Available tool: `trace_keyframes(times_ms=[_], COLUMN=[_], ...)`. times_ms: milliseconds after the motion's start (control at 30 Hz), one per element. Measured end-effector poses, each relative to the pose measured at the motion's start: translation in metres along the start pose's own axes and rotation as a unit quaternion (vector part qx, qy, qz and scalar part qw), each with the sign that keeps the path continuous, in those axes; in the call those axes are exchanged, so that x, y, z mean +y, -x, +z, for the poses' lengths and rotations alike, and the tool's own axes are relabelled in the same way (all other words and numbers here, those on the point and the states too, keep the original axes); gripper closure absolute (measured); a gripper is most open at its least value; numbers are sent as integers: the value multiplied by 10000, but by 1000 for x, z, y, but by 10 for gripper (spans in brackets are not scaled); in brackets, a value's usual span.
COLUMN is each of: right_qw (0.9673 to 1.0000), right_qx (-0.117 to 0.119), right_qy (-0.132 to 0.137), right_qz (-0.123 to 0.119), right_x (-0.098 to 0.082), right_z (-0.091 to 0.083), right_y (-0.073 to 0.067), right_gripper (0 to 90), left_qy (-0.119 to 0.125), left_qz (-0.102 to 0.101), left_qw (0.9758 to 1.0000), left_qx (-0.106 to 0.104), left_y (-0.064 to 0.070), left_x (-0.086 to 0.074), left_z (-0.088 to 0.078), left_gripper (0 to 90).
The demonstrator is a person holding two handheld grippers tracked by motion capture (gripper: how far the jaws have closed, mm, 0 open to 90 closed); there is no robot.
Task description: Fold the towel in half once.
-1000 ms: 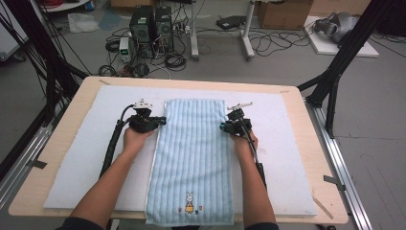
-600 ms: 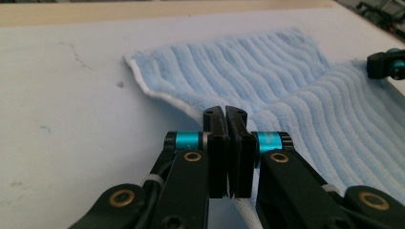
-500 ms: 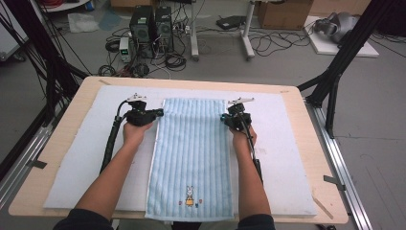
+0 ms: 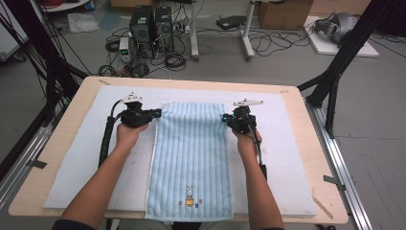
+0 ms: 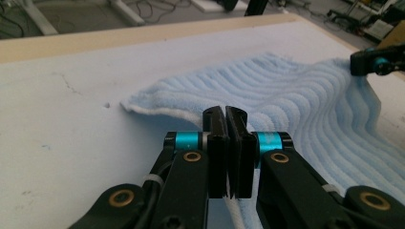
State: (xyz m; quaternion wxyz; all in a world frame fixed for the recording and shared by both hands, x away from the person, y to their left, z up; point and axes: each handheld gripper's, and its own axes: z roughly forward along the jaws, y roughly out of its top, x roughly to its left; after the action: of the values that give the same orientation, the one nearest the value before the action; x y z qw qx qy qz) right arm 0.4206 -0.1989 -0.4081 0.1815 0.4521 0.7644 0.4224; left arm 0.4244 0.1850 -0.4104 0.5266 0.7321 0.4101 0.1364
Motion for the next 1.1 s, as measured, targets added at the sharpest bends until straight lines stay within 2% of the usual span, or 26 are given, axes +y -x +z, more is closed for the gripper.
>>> trace_keyframes(times_ms=[233, 300, 467, 567, 733, 800, 967, 1100], right_qw=[9996, 9992, 9987, 9978, 9981, 9980, 9977, 9978], right_qx=[230, 289, 431, 492, 518, 553, 569, 600], right_qy=[164, 257, 280, 426, 259, 225, 62, -12], right_qz=[-63, -52, -64, -125, -218, -185, -365, -282], right_x=[-11, -14, -20, -22, -34, -40, -57, -69], right_z=[-21, -27, -41, -50, -56, -60, -68, -68], right_y=[-10, -13, -21, -26, -35, -37, -44, -46], right_gripper=[860, 860, 858, 859, 858, 856, 851, 843], left_qy=[33, 115, 240, 270, 151, 93, -69, -158], left_qz=[86, 122, 220, 261, 336, 450, 428, 402], left_qw=[9999, 9997, 9989, 9986, 9981, 9977, 9974, 9974], left_qx=[-144, -203, -330, -386, -488, -492, -574, -583], left_y=[9, 13, 23, 29, 39, 43, 48, 52], left_x=[-15, -18, -23, -28, -42, -47, -62, -72], left_z=[-16, -23, -39, -47, -56, -60, -66, -64], left_gripper=[871, 871, 871, 871, 870, 869, 863, 854])
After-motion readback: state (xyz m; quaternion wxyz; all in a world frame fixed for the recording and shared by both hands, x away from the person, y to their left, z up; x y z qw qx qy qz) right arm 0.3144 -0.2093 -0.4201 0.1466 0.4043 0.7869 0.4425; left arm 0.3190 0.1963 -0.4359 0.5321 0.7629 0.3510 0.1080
